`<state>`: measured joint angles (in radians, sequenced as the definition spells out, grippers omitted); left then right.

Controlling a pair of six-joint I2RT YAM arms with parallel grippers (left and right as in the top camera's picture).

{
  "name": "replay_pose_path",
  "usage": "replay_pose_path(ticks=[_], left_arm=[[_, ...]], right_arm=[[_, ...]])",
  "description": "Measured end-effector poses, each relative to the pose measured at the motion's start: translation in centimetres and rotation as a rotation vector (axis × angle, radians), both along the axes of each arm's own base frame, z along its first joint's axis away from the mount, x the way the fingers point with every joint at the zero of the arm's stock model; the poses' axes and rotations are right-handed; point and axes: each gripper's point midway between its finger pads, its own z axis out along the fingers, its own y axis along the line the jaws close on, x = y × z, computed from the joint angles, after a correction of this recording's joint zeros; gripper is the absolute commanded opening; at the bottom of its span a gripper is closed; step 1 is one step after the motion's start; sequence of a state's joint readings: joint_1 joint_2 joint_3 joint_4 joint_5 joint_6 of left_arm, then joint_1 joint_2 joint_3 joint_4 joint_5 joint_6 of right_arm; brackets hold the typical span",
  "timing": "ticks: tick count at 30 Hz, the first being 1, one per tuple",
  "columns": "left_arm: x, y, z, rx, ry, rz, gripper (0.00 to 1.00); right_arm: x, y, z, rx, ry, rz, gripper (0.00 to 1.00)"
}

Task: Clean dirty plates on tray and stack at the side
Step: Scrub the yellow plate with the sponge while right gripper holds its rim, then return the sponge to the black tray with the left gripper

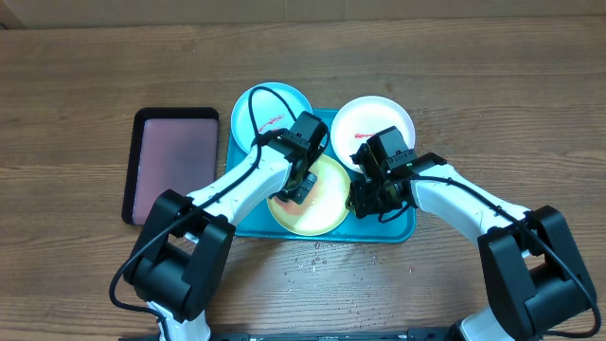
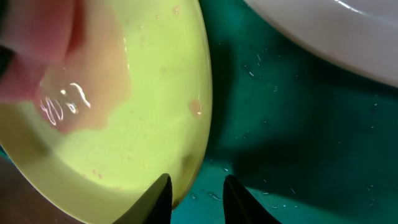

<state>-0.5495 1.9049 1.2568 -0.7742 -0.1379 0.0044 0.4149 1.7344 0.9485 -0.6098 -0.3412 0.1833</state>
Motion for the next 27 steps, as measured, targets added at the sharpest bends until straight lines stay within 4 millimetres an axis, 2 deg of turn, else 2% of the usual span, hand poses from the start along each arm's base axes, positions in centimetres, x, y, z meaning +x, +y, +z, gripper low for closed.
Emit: replay_pose_path(ticks=[4,7,8,11,16,19,23,27], left_arm=[[0.6,-0.3,1.4,-0.020,-0.035,0.018,0.04],[0.6,-1.5,2.9,-0.100,-0.037,0.003,0.04],[0.3,-2.5,3.7,-0.155,-0.030,-0.020,0.04],[-0.3,-3.9,4.3,-0.232,-0.002,-0.071,0.04],[-1.0,-4.7,3.7,-0.266,0.041,-0.124,0.04],[-1.2,-4.6,2.3,-0.249,0.077,-0.127,0.04],[-1.3,-3.2,0.3,-0.160,0.101,-0.082,0.04],[-0.5,-1.4,0.2,-0.070,0.055,-0.005,0.04]], right_arm=[[0.0,0.0,0.0,0.000,0.000,0.000,0.29],[0.0,0.0,0.0,-0.001,0.001,0.000,0.29],[0.0,0.0,0.0,-0.001,0.000,0.000,0.29],[0.0,0.0,0.0,-0.001,0.001,0.000,0.29],[0.0,0.0,0.0,-0.001,0.001,0.000,0.29],[-0.1,0.0,0.0,-0.002,0.003,0.000,0.29],[-0.1,-0.1,0.0,-0.003,0.006,0.000,0.29],[-0.2,-0.1,0.0,-0.004,0.009,0.000,0.29]])
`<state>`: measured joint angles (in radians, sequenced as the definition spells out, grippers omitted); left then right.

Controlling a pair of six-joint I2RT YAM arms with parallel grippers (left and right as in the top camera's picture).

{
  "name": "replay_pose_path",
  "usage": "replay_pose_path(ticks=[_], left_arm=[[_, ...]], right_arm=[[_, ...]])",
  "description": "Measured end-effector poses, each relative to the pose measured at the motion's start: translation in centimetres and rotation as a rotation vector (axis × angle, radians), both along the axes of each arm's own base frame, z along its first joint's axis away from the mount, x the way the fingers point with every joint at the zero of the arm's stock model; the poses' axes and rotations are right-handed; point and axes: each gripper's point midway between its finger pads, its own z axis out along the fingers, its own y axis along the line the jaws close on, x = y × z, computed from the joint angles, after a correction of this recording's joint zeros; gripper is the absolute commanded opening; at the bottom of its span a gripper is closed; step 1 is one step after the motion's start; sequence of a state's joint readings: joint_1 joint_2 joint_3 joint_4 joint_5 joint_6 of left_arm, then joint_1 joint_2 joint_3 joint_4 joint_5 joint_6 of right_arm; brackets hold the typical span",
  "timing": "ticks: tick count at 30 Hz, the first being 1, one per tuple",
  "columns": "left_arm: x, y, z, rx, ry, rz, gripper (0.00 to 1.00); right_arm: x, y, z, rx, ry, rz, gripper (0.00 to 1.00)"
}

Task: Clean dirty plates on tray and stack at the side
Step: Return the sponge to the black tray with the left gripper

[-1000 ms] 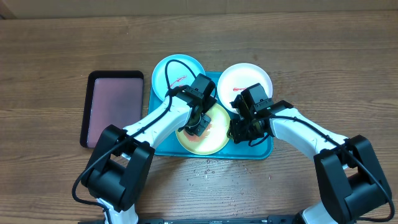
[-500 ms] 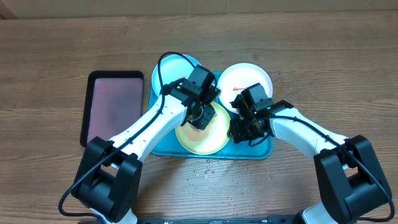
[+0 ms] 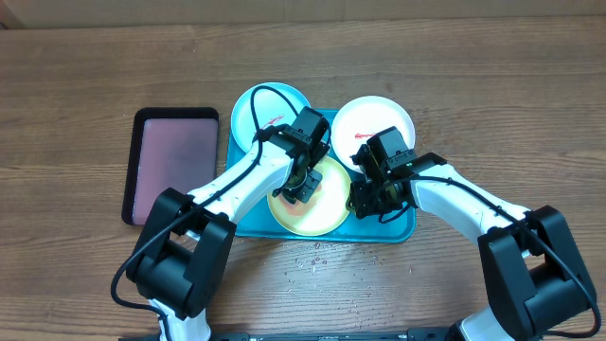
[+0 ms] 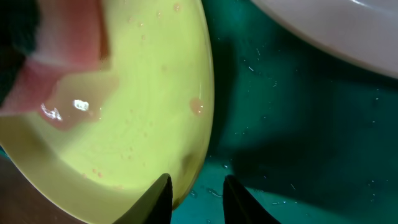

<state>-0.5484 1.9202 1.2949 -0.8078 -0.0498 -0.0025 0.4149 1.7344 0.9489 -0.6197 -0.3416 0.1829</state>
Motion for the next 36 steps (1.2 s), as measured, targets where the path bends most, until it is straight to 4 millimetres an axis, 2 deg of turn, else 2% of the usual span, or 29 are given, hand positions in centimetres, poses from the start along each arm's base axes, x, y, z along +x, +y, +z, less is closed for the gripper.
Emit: replay_pose_path(ticks=[3,4,5,9,10,13,16,19,20,23,26,32,36], left_arm=[[0.4,0.8,0.4,0.036,-0.030,0.044,0.04],[0.5,1.0,0.7,0.042,-0.041,0.057,0.04],[0.7,1.1,1.4,0.041,-0.063,0.071,0.04],[1.6,1.7,5.1,-0.001,-0.159,0.127,0.04],[1.9,2.1,6.4,-0.020,-0.191,0.150,0.04],[2.7,4.1,9.6,-0.061,-0.258,0.238,0.04],[3.2,7.6,10.7,-0.060,-0.267,0.359,0.04],[3.7,11.9,10.5,-0.045,-0.252,0.509,0.04],[3.8,12.8,10.5,-0.041,-0.250,0.534,0.04],[4.3,17.6,10.4,-0.029,-0.252,0.682,0.04],[4.6,20.2,10.2,-0.022,-0.257,0.750,0.04],[4.7,22.5,7.8,0.021,-0.198,0.760,0.04],[4.7,23.0,5.6,0.045,-0.141,0.725,0.04]], right_arm=[[0.0,0.0,0.0,0.000,0.001,0.000,0.31],[0.0,0.0,0.0,-0.001,0.001,-0.001,0.38],[0.0,0.0,0.0,-0.001,0.004,-0.005,0.46],[0.1,0.0,0.0,0.000,-0.004,0.000,0.48],[0.2,0.1,0.0,0.002,-0.008,0.000,0.48],[0.4,0.2,0.1,0.007,-0.016,-0.003,0.34],[0.4,0.2,0.1,0.007,-0.015,-0.003,0.24],[0.4,0.2,0.1,0.007,-0.015,-0.002,0.16],[0.4,0.2,0.1,0.008,-0.016,-0.002,0.14],[0.4,0.2,0.1,0.008,-0.018,-0.003,0.06],[0.7,0.2,0.2,0.012,-0.023,-0.013,0.04],[1.1,0.3,0.8,0.013,-0.037,-0.017,0.04],[1.4,-0.5,2.4,-0.026,-0.080,-0.030,0.04]])
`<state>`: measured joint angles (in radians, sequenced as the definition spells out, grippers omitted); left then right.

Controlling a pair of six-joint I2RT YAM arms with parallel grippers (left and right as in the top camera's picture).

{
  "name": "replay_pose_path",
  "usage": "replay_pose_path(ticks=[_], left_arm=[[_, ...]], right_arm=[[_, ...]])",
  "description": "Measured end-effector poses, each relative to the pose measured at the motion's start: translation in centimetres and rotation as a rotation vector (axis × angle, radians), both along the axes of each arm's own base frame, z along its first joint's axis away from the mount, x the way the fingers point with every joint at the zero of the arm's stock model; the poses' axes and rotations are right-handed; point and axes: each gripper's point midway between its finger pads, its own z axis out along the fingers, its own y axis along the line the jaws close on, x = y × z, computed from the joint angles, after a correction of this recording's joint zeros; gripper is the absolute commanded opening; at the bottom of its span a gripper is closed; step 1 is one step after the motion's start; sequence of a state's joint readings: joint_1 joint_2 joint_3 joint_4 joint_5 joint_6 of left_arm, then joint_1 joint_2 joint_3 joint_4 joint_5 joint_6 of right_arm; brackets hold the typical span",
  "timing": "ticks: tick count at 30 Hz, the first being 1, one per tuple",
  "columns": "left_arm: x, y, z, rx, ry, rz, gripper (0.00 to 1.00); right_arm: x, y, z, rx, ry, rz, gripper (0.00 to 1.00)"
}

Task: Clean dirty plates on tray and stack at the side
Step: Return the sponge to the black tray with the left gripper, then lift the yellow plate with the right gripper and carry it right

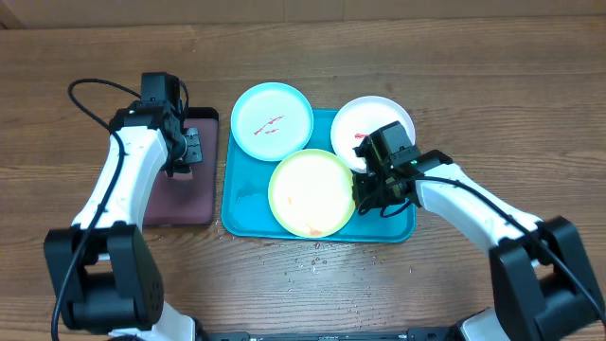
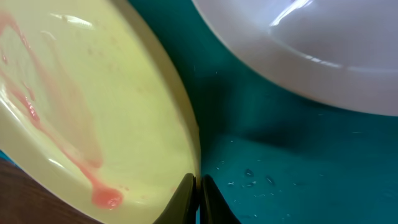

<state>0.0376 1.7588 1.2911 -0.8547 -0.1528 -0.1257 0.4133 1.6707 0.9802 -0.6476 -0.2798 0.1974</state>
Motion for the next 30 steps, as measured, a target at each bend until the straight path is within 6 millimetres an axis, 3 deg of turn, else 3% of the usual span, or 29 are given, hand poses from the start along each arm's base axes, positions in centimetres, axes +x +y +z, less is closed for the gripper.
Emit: replay_pose_path(ticks=[7,10,15,17,23,30], left_arm=[[0.4,-0.1,-1.7,-0.004,0.027,-0.032,0.04],[0.7,-0.1,-1.8,-0.003,0.021,-0.032,0.09],[0.7,-0.1,-1.9,0.000,0.028,-0.047,0.52],[0.7,-0.1,-1.9,0.001,0.028,-0.050,0.61],[0.7,-0.1,-1.9,0.001,0.028,-0.051,0.66],[1.2,0.0,-2.2,0.002,0.014,-0.050,0.70]], right_arm=[[2.0,-2.3,4.1,-0.125,-0.140,-0.045,0.04],[2.7,-3.2,5.3,-0.191,-0.180,-0.063,0.04],[3.4,-3.1,7.2,-0.313,-0.270,-0.048,0.04],[3.6,-2.5,7.9,-0.344,-0.310,-0.032,0.04],[3.6,-0.4,9.7,-0.422,-0.422,0.016,0.04],[3.5,0.4,11.2,-0.536,-0.544,0.024,0.04]])
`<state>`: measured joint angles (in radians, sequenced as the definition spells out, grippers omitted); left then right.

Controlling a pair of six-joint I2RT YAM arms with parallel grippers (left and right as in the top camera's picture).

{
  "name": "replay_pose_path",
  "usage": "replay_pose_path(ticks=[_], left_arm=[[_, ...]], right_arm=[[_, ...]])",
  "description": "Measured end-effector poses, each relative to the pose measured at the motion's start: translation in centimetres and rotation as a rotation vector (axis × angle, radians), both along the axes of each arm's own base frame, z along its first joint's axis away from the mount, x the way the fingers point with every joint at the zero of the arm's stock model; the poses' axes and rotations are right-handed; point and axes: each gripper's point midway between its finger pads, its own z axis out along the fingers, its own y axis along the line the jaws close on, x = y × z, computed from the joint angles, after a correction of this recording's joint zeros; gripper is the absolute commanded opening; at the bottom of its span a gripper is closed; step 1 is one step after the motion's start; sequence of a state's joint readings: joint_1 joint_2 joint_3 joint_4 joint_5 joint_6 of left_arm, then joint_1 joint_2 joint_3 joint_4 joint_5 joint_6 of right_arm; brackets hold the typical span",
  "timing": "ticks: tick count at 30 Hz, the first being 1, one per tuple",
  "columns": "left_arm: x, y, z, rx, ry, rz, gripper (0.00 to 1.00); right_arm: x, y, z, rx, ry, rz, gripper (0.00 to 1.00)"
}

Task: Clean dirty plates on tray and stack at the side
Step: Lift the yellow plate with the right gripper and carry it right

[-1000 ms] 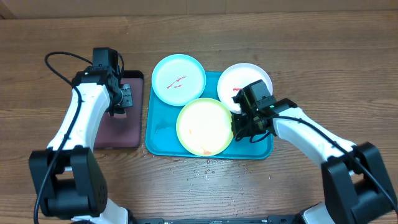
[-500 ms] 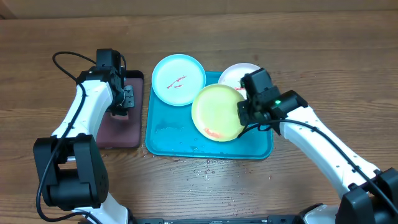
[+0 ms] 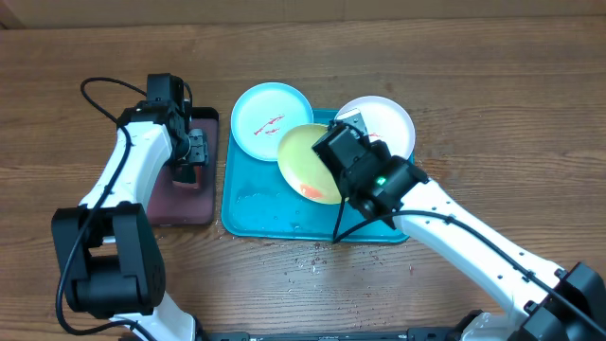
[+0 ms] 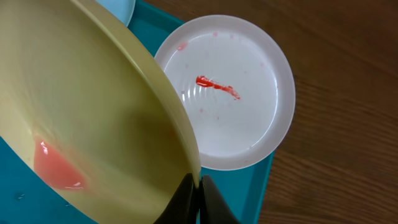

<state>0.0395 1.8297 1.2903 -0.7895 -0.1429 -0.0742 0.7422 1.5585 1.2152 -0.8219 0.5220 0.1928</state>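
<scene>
My right gripper is shut on the rim of the yellow plate, holding it lifted and tilted above the teal tray; pink liquid pools at its low side. A white plate with a red smear sits on the tray's far right corner. The light blue plate with red smears lies at the tray's far left. My left gripper is over the dark tray, apparently holding a pink sponge; its jaws are hard to make out.
Crumbs lie on the wooden table in front of the teal tray. Bare wood stretches to the right of the white plate and behind both trays.
The right gripper has raised the yellow plate off the teal tray and tilted it; the pink liquid has gathered at its low side. The left arm stays over the dark tray.
The left gripper was scrubbing the yellow plate with a pink sponge while the right gripper stood open at its rim. Then the left arm was over at the dark tray and the right gripper was shut on the rim. Now the plate hangs tilted above the tray.
</scene>
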Motion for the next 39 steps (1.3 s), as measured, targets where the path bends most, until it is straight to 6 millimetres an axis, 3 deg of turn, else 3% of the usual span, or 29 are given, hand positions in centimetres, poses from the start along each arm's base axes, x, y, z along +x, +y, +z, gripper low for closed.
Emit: replay_pose_path(ticks=[9,12,14,16,25,26,27,28,29,35,39], left_arm=[[1.8,0.1,-3.3,0.000,-0.002,0.000,0.68],[2.2,0.1,-4.4,0.000,-0.001,0.000,0.63],[2.5,0.0,-5.1,-0.005,-0.001,0.000,0.45],[2.9,0.0,-5.1,-0.004,-0.015,0.000,0.04],[3.2,0.0,-5.3,-0.006,-0.026,-0.001,0.04],[3.2,0.0,-5.2,-0.006,-0.027,-0.002,0.19],[3.2,0.0,-5.2,-0.006,-0.027,-0.002,0.53],[3.2,0.0,-5.2,-0.005,-0.027,-0.003,0.72],[3.2,0.0,-5.1,-0.004,-0.027,-0.002,0.75],[0.6,0.0,-4.3,-0.006,0.060,0.000,0.72],[-1.0,-0.2,-4.3,-0.014,0.123,-0.001,0.64]], right_arm=[[-0.3,2.2,2.5,-0.080,-0.166,0.025,0.04],[-0.4,2.4,2.9,-0.092,-0.190,0.027,0.04],[-0.3,2.3,3.0,-0.100,-0.199,0.021,0.04],[-0.3,2.2,3.1,-0.105,-0.204,0.018,0.04],[-0.2,2.0,3.3,-0.113,-0.214,0.011,0.04],[-0.2,2.0,3.3,-0.113,-0.215,0.011,0.04],[-0.2,2.0,3.3,-0.114,-0.214,0.011,0.04],[-0.2,2.0,3.2,-0.115,-0.214,0.011,0.04],[-0.2,2.0,3.3,-0.114,-0.214,0.010,0.04],[-0.2,2.0,3.3,-0.115,-0.216,0.010,0.04],[-0.2,2.0,3.3,-0.115,-0.216,0.009,0.04]])
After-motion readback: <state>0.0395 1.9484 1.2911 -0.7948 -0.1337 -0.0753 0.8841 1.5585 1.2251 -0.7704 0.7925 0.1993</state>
